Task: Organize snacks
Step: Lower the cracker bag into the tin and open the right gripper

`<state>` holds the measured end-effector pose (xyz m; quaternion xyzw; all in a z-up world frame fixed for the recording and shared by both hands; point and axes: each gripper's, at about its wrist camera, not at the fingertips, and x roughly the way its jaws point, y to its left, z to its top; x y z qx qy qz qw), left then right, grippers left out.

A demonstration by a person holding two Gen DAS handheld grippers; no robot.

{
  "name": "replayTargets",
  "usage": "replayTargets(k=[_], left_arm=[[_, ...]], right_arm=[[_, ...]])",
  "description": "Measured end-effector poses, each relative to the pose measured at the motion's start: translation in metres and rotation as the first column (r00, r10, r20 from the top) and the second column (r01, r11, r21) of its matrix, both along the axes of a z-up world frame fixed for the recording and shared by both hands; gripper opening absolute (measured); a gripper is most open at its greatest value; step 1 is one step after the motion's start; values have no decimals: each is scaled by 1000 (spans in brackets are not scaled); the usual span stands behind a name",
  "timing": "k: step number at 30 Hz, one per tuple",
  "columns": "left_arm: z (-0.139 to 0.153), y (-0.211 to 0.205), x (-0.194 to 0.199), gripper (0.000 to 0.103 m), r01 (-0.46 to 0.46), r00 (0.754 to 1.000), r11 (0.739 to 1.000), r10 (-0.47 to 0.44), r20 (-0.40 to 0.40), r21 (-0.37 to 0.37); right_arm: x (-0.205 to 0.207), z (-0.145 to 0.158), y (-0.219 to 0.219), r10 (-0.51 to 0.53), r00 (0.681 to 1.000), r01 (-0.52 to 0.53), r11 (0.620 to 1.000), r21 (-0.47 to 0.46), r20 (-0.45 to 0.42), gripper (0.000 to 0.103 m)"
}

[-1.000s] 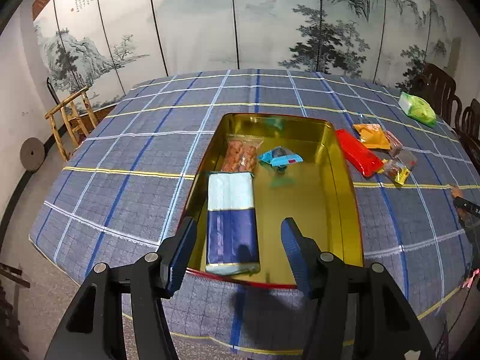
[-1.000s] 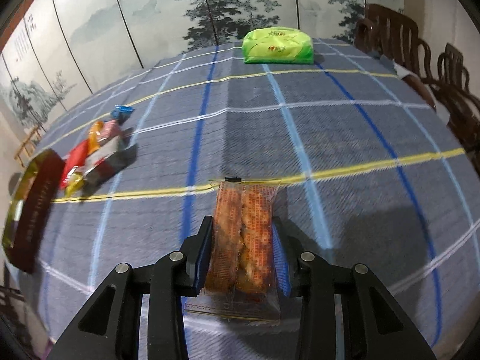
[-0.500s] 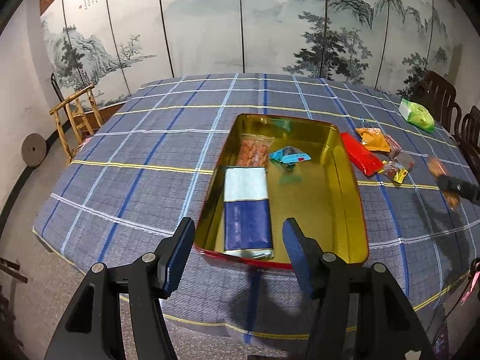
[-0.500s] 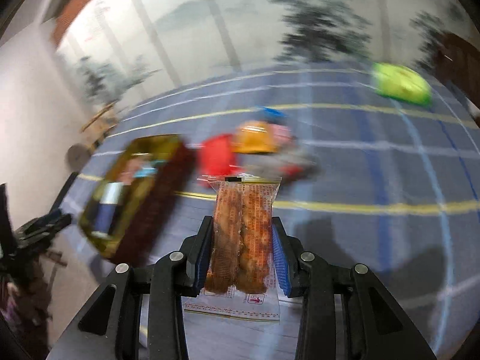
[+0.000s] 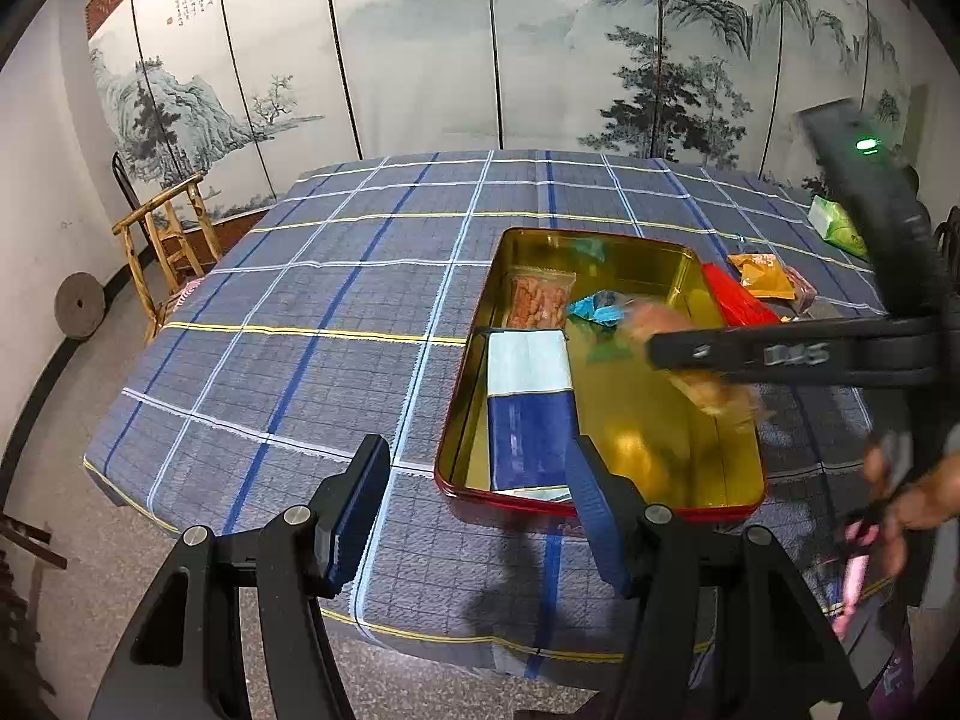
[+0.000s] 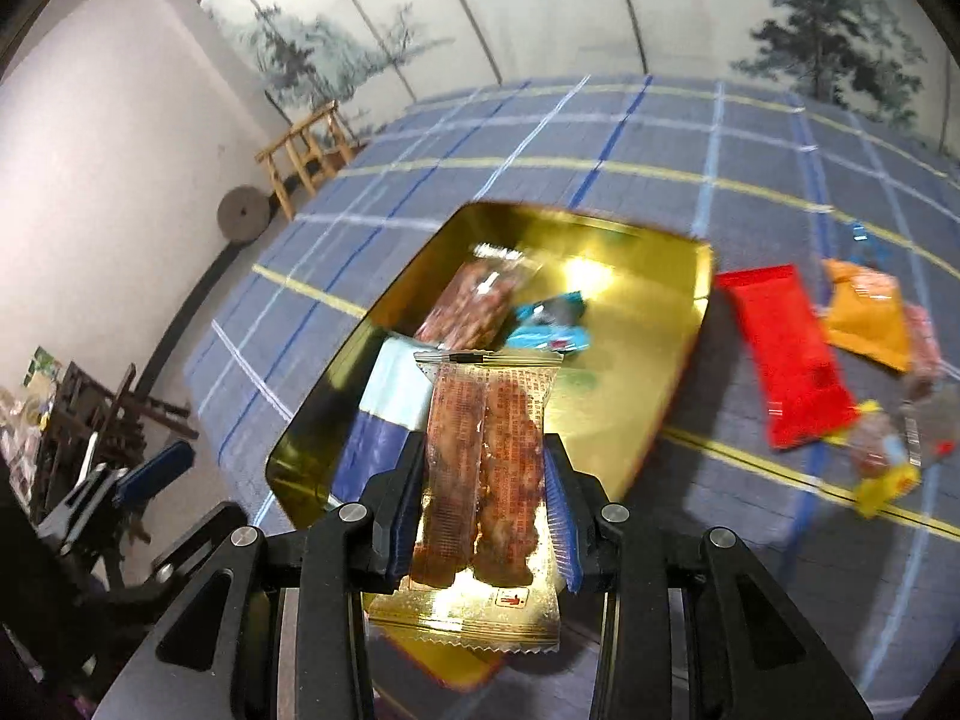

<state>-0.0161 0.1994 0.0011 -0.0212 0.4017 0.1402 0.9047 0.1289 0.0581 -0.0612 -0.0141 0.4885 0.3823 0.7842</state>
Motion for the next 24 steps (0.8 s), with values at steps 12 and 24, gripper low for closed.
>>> replayTargets(k=[12,24], left_arm=[[-8,11,-1,58,5,1000,1000,-5,-20,-22],[-10,13,1,58,3,1000,1000,-4,-29,-20]], right_arm=[[14,-21,37,16,1000,-15,998,-66,15,38],[16,2,13,-6,999,4,999,54,46,39]])
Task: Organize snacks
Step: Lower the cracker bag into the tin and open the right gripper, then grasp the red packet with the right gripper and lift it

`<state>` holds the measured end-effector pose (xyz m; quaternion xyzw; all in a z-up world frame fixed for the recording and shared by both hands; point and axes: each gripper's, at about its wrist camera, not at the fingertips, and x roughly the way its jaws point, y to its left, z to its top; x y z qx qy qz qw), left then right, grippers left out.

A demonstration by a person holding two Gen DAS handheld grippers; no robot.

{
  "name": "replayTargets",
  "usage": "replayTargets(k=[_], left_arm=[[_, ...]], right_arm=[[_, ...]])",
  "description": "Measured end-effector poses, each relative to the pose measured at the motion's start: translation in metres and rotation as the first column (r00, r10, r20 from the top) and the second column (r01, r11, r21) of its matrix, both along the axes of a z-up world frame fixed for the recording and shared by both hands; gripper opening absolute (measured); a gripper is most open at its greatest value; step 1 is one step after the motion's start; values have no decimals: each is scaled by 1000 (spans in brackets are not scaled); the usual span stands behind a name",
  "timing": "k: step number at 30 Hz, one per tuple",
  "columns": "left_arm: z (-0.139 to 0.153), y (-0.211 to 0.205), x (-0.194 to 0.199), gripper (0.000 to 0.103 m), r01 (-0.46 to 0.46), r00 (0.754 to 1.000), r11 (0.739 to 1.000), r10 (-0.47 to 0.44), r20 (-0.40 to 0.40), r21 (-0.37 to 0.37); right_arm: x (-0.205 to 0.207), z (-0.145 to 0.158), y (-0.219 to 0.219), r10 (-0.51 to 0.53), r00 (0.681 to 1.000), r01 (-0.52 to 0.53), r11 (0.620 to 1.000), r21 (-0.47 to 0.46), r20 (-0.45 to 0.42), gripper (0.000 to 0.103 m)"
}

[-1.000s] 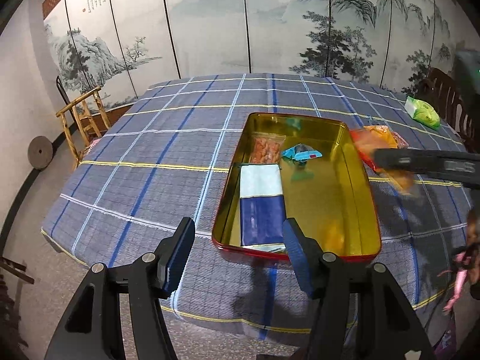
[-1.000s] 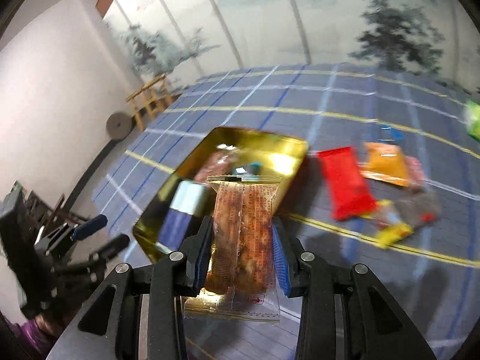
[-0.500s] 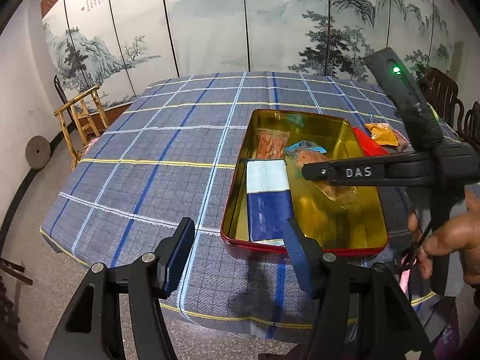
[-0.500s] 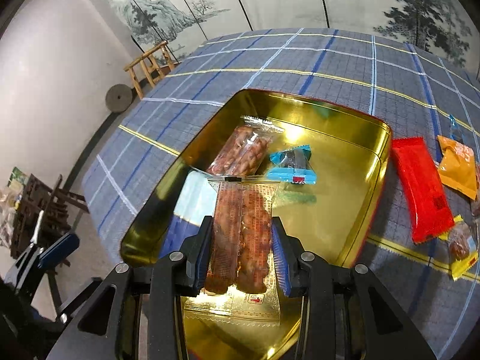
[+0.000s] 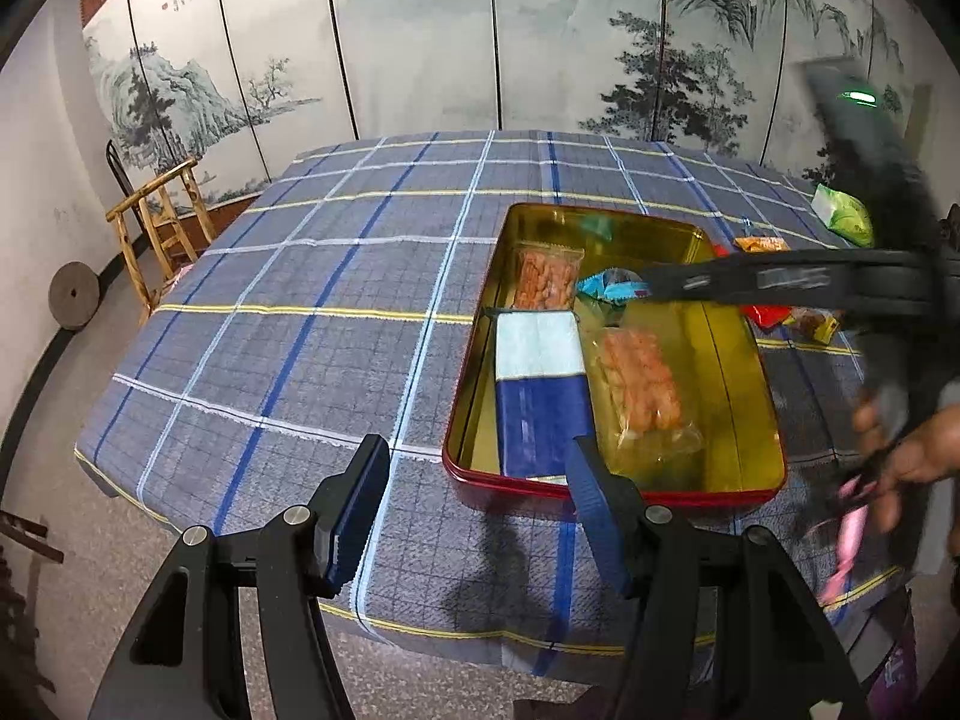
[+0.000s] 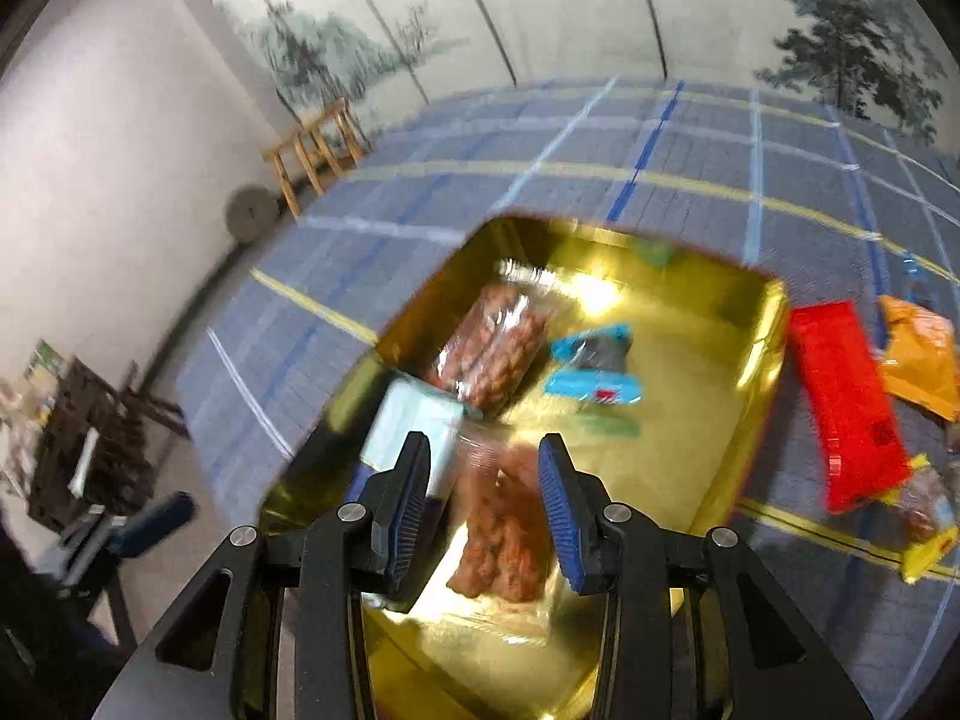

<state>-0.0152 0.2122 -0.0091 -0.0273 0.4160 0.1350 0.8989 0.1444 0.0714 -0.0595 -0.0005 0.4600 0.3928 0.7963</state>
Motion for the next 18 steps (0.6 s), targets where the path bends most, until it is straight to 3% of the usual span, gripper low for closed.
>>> replayTargets(k=[4,8,10,18], left_arm=[[2,0,3,58,4,1000,1000,-4,5,-13],[0,-7,6,58,25,1000,999,-25,2,-23],[-1,-11,7,58,37,999,999,-37,-4,-20],[-11,-13,18,58,30,999,999,-31,-39,-25]], right_arm=[[11,12,-49,-70,994,74,996,-42,82,39],[48,0,-90,-140,988,150,975,-162,72,40],[60,-7,-94,-143,986,158,962,-222,84,40],[88,-35,-85,-127,991,130,957,-260,29,45]])
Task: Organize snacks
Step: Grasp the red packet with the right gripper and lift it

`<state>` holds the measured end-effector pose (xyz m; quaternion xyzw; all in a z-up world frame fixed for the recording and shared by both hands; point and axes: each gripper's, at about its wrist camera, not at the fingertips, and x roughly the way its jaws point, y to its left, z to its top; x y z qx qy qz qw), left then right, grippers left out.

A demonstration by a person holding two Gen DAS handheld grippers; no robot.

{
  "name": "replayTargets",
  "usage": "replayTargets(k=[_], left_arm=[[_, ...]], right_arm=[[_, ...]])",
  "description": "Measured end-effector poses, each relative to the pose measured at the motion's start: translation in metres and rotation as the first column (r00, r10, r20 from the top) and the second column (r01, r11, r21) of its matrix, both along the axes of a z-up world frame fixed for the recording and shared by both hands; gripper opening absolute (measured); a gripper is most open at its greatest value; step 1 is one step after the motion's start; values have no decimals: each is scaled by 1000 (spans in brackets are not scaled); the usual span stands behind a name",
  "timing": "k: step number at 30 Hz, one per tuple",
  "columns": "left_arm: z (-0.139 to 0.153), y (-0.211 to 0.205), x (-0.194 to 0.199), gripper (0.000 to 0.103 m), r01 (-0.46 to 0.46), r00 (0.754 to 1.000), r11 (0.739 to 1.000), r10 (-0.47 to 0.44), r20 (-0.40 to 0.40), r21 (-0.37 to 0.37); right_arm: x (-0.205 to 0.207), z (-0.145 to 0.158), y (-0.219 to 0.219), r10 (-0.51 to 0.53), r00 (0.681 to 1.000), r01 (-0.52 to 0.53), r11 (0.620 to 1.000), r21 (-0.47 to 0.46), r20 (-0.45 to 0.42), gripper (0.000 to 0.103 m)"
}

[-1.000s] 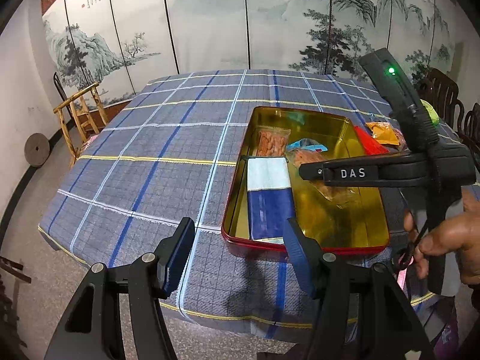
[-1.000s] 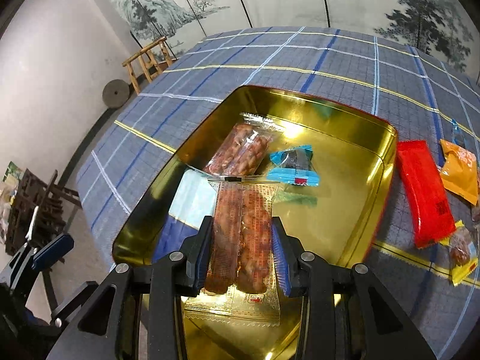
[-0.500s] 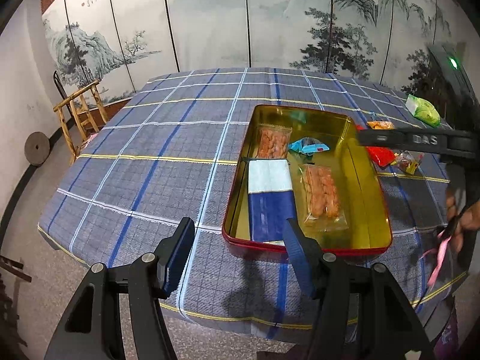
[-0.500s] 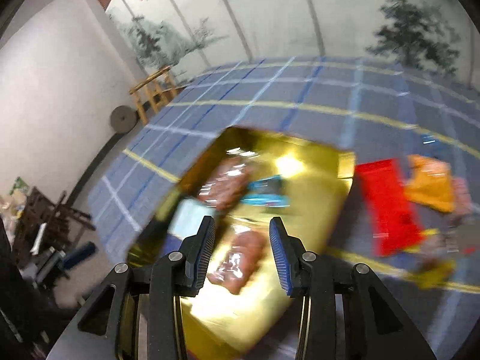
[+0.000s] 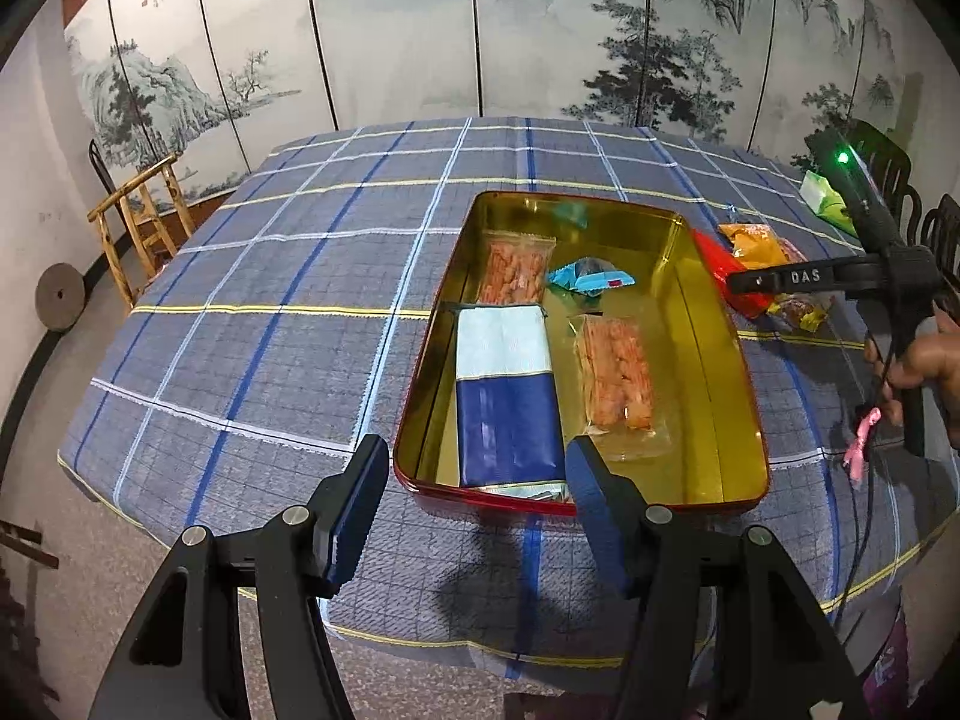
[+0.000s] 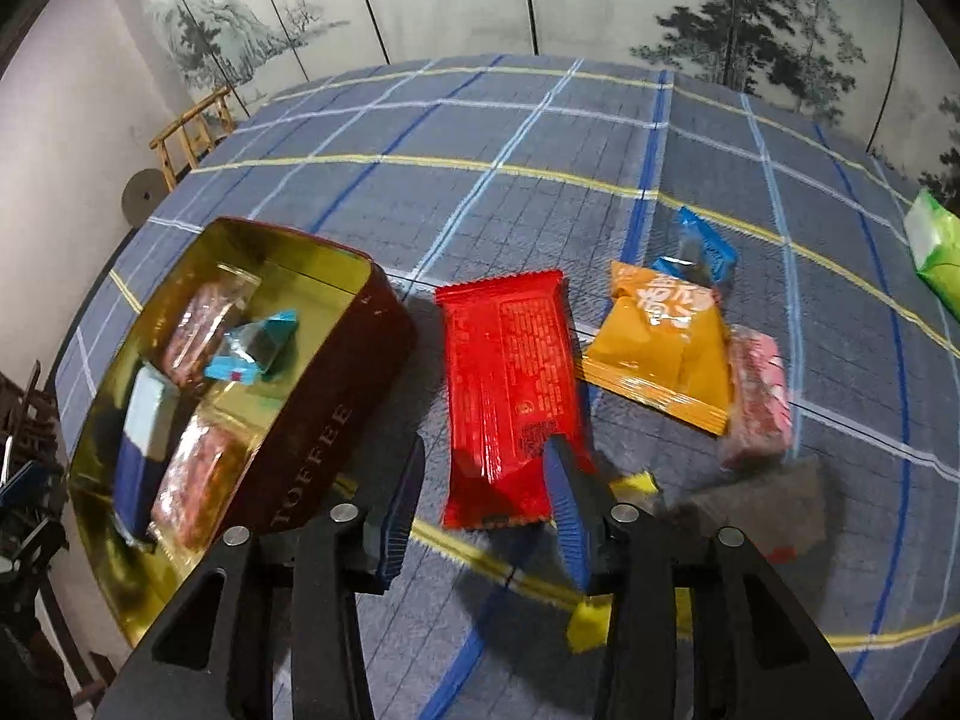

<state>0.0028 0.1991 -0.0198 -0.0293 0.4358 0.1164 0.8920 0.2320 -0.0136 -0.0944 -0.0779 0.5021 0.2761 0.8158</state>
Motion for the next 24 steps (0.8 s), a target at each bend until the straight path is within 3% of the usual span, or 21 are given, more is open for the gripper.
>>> replayTargets(k=[5,10,12,16,21,23,24], left_arm=[[-4,-2,4,58,0,1000,1000,0,-15,2],[-6,-3,8,58,5,1000,1000,-5,-25,5],[-7,-4,10,58,5,999,1000,-5,-32,3],[-10,-2,14,58,0,999,1000,0,-47,-3],[-15,-5,19,58,-3,998,1000,3,-63,1],[-15,-7,21,58,-3,998,1000,3,-70,6],[-14,-9,21,58,-1,998,1000,2,-70,9]], right_arm=[[17,0,7,-3,1000,3,1000,-7,6,50],[24,5,17,50,996,-47,997,-54,67,72],[26,7,21,99,990,-90,991,-95,96,76],[33,2,29,250,966,-239,961,-138,68,76],[33,-16,44,402,916,-392,897,-207,8,74],[38,-17,48,384,923,-377,903,-207,-5,68],[39,-15,48,371,929,-363,908,-209,-3,53]])
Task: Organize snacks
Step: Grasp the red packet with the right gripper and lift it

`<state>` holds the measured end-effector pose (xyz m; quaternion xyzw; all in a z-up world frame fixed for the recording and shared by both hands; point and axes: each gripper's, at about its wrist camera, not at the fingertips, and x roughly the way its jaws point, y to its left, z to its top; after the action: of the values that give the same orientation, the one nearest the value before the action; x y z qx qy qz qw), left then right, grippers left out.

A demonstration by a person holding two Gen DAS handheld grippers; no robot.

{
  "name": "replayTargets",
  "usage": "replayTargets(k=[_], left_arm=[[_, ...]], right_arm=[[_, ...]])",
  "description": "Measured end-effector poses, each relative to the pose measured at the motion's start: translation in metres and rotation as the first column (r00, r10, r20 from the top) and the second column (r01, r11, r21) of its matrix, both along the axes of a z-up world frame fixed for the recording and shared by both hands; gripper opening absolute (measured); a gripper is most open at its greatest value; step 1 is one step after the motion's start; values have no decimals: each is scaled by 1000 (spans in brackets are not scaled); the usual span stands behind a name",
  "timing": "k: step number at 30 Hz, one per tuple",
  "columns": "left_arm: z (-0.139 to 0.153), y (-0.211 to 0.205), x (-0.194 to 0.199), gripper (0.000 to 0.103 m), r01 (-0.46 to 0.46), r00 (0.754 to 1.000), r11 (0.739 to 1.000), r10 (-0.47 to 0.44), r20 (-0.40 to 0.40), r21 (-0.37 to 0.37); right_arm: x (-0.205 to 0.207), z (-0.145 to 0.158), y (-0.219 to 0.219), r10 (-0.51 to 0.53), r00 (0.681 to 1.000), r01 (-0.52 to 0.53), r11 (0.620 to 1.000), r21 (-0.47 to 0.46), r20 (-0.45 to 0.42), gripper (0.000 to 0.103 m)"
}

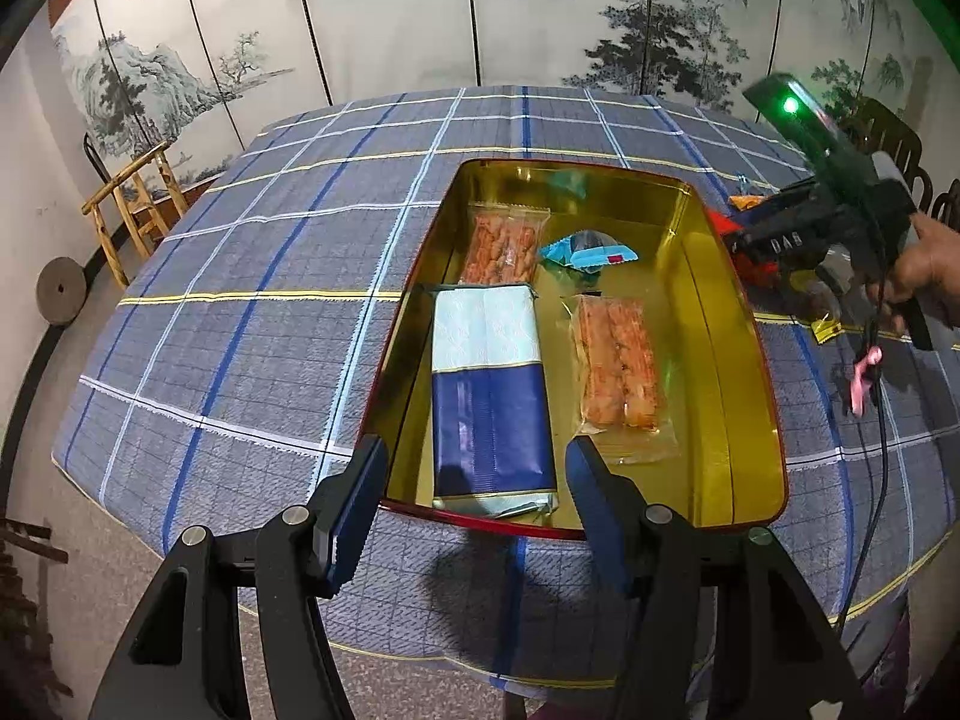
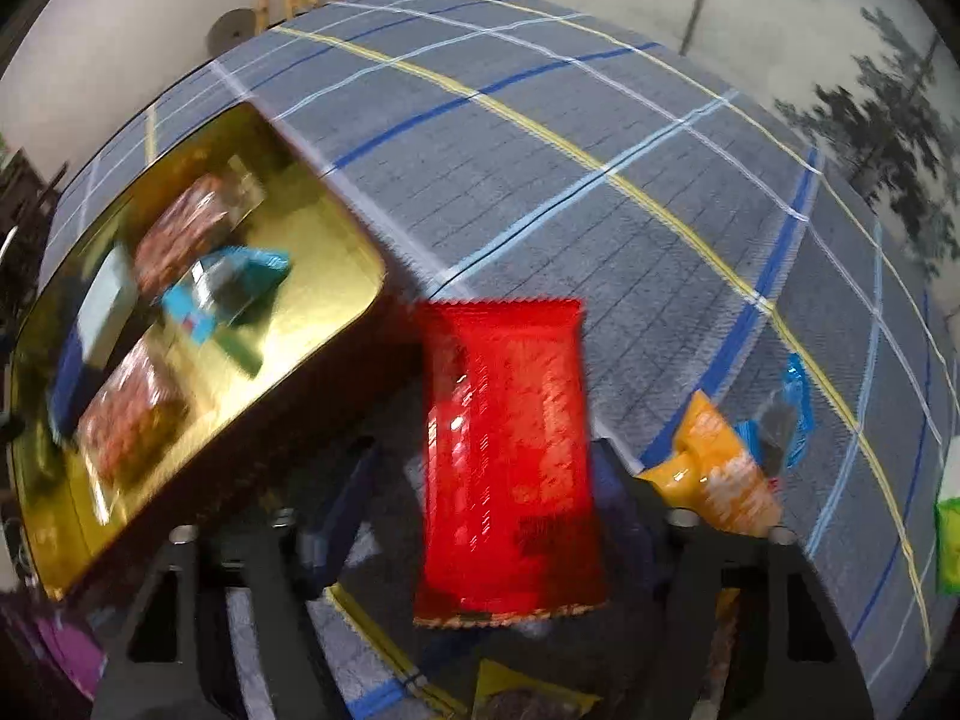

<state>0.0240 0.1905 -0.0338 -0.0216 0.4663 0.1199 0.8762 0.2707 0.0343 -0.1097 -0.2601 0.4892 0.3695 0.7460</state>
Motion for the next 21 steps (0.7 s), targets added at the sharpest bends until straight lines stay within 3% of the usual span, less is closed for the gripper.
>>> replayTargets(k=[1,5,10,13,18,21], left_arm=[[2,-1,-1,58,1,1000,1000,-1,4,1],[9,-7,-1,58,11,1000,1000,-11,20,14],[21,-21,-2,58,42,998,999,-42,43,19],[29,-36,-1,58,82,995,996,-84,58,35],[39,-69,10,58,162,984,985,-165,65,50],[39,-97,19,58,246,966,969,-248,72,31]], right_arm=[[1,2,0,-14,1000,14,1000,-2,-3,45],[-11,6,-8,-43,999,44,999,-30,19,44],[-39,52,-70,-160,986,151,972,178,38,43],[-59,66,-135,-302,953,282,917,283,29,43],[-76,74,-247,-515,853,496,754,430,-80,43],[-89,82,-287,-579,815,532,723,441,-36,43]])
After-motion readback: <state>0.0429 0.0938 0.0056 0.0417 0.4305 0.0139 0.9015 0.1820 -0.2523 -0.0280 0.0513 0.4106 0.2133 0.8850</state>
